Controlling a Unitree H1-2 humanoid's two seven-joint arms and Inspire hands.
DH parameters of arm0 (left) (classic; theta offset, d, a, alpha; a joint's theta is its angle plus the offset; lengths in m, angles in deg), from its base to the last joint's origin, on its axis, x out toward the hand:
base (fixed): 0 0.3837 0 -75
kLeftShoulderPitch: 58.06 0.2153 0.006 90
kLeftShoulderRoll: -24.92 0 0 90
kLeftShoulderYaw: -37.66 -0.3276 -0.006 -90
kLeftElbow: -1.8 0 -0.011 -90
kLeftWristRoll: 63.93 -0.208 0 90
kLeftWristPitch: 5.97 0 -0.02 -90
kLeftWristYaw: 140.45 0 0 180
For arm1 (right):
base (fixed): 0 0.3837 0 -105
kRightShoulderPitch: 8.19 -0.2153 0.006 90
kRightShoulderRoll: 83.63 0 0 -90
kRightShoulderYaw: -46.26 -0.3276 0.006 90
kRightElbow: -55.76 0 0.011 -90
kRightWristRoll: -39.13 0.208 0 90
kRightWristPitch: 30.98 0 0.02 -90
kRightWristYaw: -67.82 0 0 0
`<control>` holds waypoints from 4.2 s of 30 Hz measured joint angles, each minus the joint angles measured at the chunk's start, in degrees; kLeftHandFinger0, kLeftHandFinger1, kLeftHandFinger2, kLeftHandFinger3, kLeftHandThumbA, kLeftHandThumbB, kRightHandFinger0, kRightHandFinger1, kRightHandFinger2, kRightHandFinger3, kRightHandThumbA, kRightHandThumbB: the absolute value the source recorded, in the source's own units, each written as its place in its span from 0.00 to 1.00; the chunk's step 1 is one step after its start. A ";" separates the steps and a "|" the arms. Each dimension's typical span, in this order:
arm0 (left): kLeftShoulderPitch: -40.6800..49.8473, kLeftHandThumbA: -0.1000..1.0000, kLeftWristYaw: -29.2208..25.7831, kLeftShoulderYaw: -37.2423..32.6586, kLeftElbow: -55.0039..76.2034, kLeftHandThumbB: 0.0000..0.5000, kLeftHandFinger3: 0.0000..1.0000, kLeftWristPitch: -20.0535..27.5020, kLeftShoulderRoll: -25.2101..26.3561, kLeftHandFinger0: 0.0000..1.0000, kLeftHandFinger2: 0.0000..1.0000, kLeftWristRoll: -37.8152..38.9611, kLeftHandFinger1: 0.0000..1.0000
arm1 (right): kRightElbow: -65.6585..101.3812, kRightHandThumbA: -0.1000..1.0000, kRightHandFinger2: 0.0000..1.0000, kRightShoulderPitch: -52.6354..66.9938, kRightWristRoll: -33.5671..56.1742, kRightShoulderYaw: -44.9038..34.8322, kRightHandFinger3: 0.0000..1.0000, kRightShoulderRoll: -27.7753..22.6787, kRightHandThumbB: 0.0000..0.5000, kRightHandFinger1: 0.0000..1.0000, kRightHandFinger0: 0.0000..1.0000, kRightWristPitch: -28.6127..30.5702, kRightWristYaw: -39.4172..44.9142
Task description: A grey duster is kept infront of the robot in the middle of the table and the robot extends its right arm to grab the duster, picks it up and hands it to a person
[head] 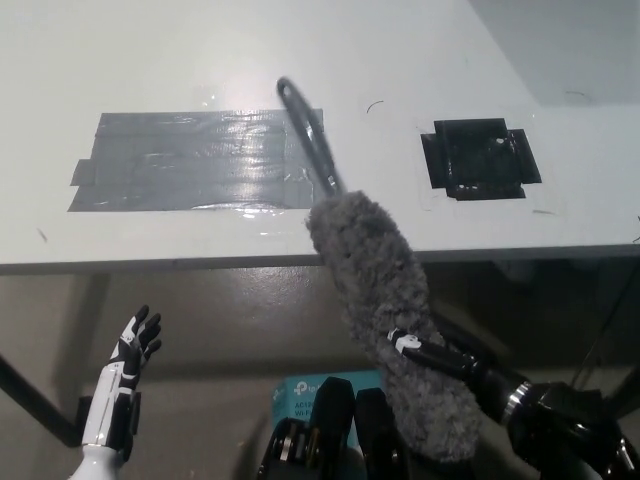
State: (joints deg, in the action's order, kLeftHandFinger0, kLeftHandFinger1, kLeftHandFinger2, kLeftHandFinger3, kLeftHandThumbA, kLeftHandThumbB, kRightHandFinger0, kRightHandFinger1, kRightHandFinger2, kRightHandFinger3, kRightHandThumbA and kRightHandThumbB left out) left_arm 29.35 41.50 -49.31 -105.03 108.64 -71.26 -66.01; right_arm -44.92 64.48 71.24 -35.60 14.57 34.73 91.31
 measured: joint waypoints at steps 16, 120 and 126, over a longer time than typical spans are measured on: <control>-0.24 1.00 0.00 0.01 0.00 0.66 1.00 0.00 0.00 1.00 1.00 -0.01 1.00 | 5.48 0.00 0.73 2.53 14.09 -5.16 0.90 1.91 0.29 0.11 0.00 -1.63 -6.24; 0.63 1.00 0.01 0.15 0.04 0.79 1.00 0.03 -0.05 1.00 1.00 -1.86 1.00 | 18.85 1.00 1.00 15.26 5.25 6.85 1.00 -10.32 0.79 1.00 1.00 6.38 -25.45; 1.76 1.00 0.02 0.08 0.04 0.79 1.00 0.03 -0.07 1.00 1.00 -1.86 1.00 | 16.16 1.00 1.00 16.32 -2.31 7.00 1.00 -10.36 0.86 1.00 1.00 9.82 -26.59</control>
State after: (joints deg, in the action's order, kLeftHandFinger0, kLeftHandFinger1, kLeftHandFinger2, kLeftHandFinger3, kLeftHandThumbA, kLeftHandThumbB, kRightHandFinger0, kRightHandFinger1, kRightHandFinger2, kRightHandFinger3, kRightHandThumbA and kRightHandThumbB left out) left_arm 31.11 41.51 -49.23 -104.99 108.67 -71.33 -67.87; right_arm -28.76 80.80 68.93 -28.60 4.21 44.55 64.72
